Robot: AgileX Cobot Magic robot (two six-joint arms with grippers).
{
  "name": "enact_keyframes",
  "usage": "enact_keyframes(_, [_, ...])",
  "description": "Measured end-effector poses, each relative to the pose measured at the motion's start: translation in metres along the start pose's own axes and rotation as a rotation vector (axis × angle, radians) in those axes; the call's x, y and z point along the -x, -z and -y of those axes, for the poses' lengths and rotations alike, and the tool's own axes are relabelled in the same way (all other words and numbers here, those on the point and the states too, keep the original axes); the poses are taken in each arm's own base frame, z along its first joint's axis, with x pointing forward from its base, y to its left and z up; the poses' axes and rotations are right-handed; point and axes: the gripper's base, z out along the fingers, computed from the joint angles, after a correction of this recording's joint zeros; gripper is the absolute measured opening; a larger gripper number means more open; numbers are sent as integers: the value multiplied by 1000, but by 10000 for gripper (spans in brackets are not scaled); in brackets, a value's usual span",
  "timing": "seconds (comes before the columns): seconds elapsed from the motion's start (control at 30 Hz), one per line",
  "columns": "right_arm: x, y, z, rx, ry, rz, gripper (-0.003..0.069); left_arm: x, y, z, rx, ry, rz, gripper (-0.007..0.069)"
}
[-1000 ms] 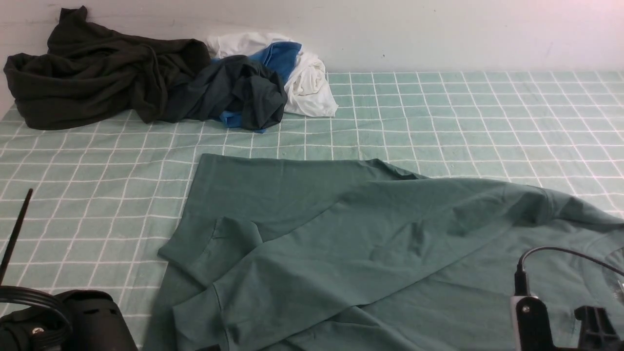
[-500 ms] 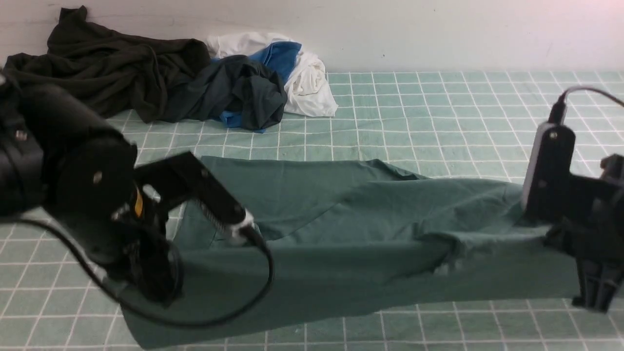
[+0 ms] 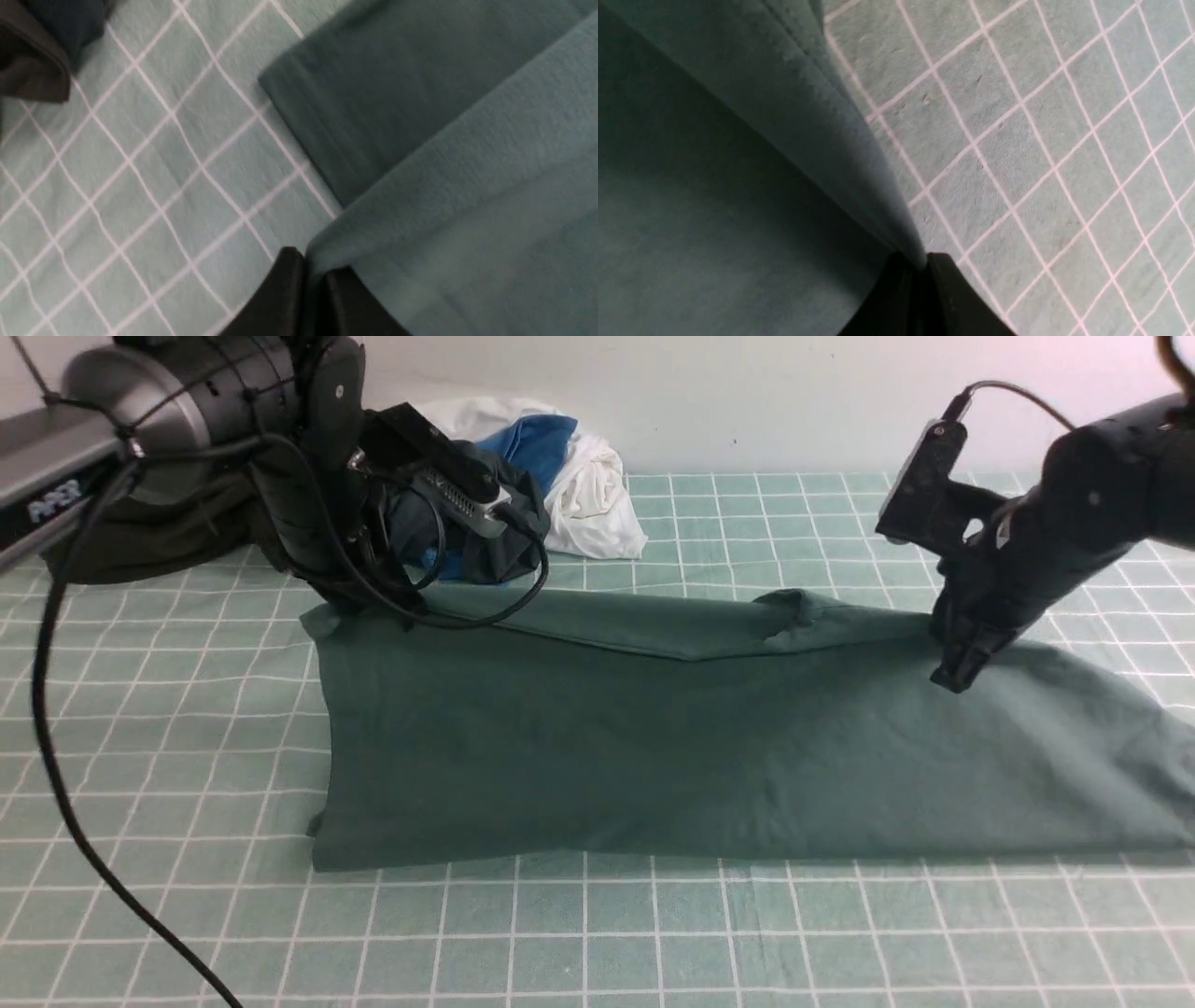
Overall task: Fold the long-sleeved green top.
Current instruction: Use both arms to drag the lower edge of the fabric forward and fold it over the upper edge, then use the right arm to clamp the right edge of the fabric
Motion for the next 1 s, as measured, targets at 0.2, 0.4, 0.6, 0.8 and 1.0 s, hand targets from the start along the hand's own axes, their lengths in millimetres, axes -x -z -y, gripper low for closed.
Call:
enact_keyframes(0.2, [11, -24, 14, -22, -166, -1, 169, 10, -44, -10, 30, 8, 20, 89])
enact_keyframes(0.4, [25, 2, 23, 40, -425, -2, 387, 14, -39, -18, 51, 133, 34, 309])
enact_keyframes(0.6, [45, -4, -19, 319, -499, -11, 409, 20, -13, -18, 52, 215, 25, 390])
enact_keyframes(0.8, [64, -70, -64, 402, -524, 22, 378, 17, 12, -15, 30, 238, -10, 318])
enact_keyframes(1.0, [57, -77, -17, 228, -736, 83, 335, 9, 27, -10, -29, 253, -83, 120])
